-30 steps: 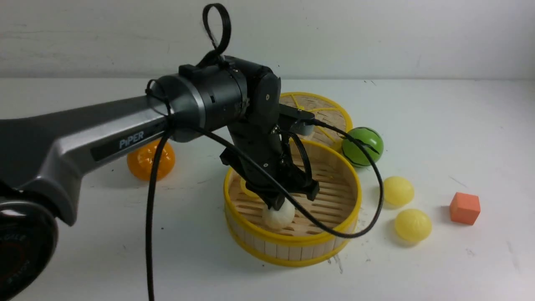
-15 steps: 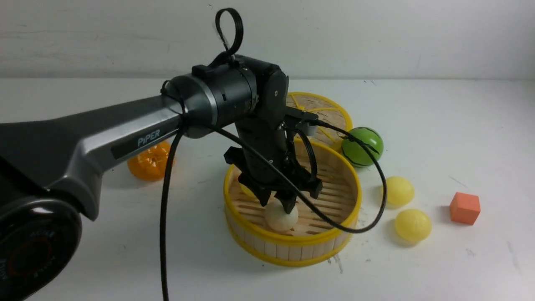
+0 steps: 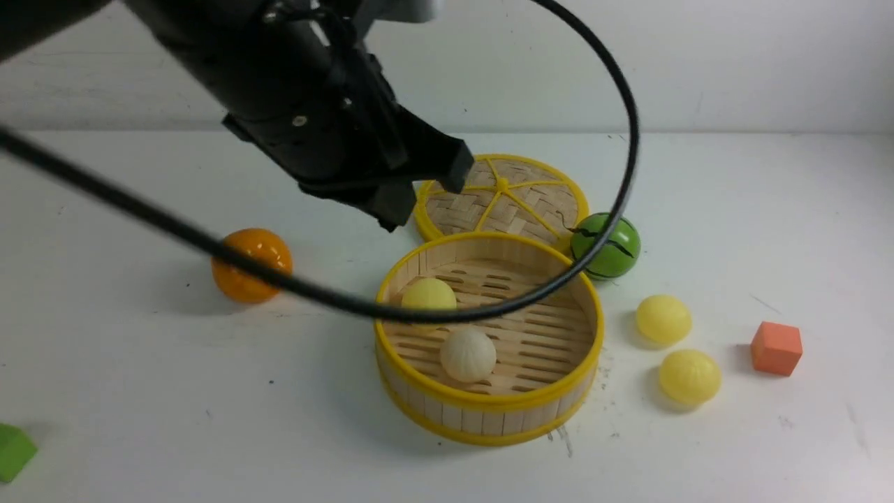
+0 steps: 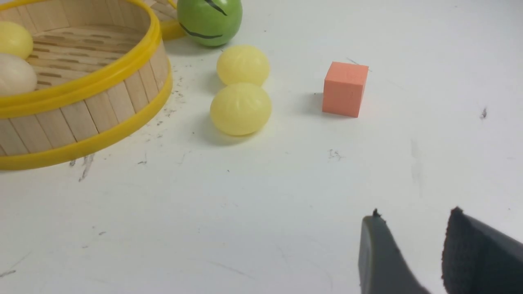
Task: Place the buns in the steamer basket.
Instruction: Use the right arm to grab a steamed stuffed bun
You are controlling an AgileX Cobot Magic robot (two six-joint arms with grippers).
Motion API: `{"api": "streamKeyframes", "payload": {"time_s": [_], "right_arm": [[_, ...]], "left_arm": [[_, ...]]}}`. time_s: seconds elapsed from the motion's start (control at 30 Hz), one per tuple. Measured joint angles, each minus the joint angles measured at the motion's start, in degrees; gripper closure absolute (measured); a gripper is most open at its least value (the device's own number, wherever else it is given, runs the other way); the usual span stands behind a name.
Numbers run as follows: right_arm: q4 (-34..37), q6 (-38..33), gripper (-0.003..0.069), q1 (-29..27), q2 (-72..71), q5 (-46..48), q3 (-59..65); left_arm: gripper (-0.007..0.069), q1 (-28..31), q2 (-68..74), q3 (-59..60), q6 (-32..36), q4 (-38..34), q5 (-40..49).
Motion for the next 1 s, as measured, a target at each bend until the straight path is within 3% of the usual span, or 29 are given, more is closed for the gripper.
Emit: {"api": "streamKeyframes", "payload": {"time_s": [0.23, 0.33, 0.53, 0.73, 1.0], "right_arm": [[0.00, 0.00, 0.0419, 0.00, 0.00, 0.00, 0.00], [0.00, 0.00, 0.0419, 0.00, 0.00, 0.00, 0.00], [0.00, 0.00, 0.0419, 0.00, 0.00, 0.00, 0.00], [0.54, 0.41, 0.0419, 0.00, 0.00, -0.53, 0.00], [20.20, 8.56, 0.0419, 0.00, 0.00, -9.10, 0.45]], "left_arm": [[0.0638, 0.00, -23.90, 31.33, 0.00, -0.55, -21.24], [0.0638, 0.00, -34.93, 48.15, 0.00, -3.04, -32.19], [0.0638, 0.00, -49.06, 71.02, 0.00, -7.53, -54.72], [0.0638, 0.00, -55.31, 81.59, 0.27, -7.91, -66.98], [0.0638, 0.00, -55.67, 85.65, 0.30, -8.03, -70.31]]}}
